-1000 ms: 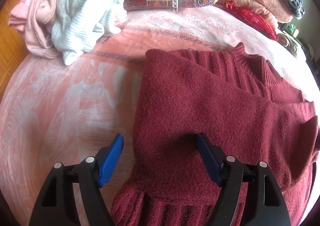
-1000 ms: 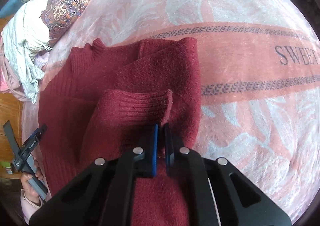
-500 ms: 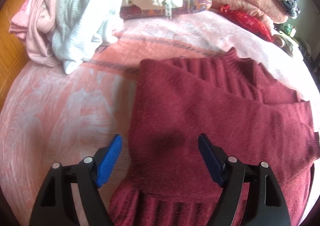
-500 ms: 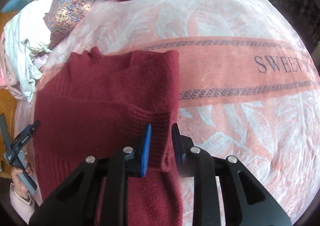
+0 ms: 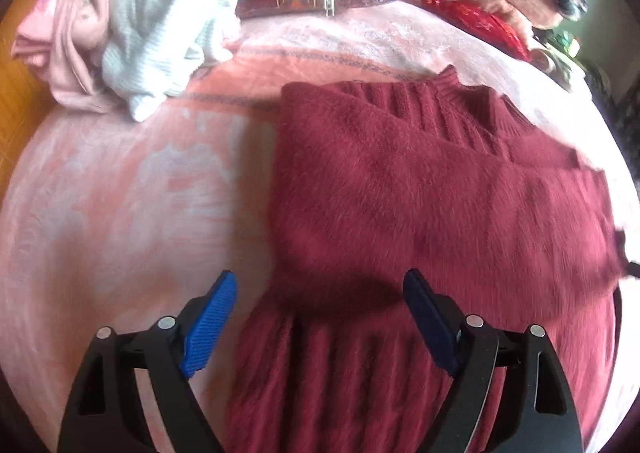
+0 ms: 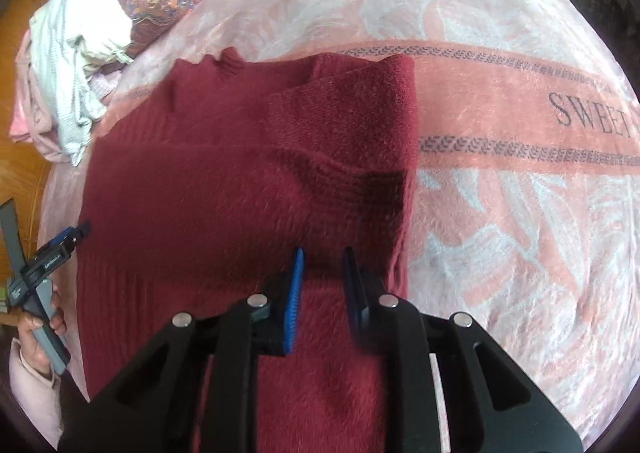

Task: Fold small clothes
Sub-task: 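Move both tools to the sweater hem and grasp it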

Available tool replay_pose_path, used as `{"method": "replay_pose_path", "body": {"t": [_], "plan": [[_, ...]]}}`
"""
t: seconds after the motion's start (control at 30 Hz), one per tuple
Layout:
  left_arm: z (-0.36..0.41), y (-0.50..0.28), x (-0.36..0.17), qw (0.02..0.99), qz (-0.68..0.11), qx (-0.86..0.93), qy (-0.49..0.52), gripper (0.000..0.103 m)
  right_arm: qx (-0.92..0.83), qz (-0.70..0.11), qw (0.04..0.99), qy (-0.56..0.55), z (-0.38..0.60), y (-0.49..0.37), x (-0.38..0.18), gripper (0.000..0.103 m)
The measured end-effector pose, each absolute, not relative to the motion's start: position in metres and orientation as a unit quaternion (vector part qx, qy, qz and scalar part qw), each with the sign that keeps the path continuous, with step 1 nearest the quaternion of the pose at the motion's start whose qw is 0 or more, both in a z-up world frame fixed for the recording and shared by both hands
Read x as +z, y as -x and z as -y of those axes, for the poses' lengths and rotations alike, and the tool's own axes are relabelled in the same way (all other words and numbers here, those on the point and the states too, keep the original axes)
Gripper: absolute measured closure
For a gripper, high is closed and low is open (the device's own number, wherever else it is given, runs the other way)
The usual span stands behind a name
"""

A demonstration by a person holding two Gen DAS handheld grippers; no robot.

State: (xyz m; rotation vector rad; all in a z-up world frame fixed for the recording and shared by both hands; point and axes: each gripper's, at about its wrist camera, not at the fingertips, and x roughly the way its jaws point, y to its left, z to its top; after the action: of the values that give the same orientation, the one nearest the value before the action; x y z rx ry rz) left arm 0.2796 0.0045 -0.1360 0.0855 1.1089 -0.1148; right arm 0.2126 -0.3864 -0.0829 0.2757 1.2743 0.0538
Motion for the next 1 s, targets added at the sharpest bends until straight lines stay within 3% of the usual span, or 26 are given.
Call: {"method": "replay_pose_path", "body": {"t": [0.07,0.4,0.77,1.0], "plan": [[-0.014,-0.253,-0.128,0.845,-0.527,-0.064,-0.064,0.017,0.052,-0.593,0.796,-0.110,0.380,-0.174,-0.066,0.055],[-0.081,-0.099,-0.151,0.784,-0.611,-0.101,-0.042,0.016,0.104,-0.623,0.767,-0.110,0.389,-0.002,-0.082,0.055],[-0.078,-0.070,-0.178,0.772,-0.629,-0.063,-0.073,0.014,0.108,-0.655,0.734,-0.147,0.386,0.047,-0.128,0.051],[-0.093,-0.067,-0.183,0.765,-0.637,-0.093,-0.020,0.017,0.157,-0.649,0.730,-0.149,0.374,0.050,-0.132,0.048]]}}
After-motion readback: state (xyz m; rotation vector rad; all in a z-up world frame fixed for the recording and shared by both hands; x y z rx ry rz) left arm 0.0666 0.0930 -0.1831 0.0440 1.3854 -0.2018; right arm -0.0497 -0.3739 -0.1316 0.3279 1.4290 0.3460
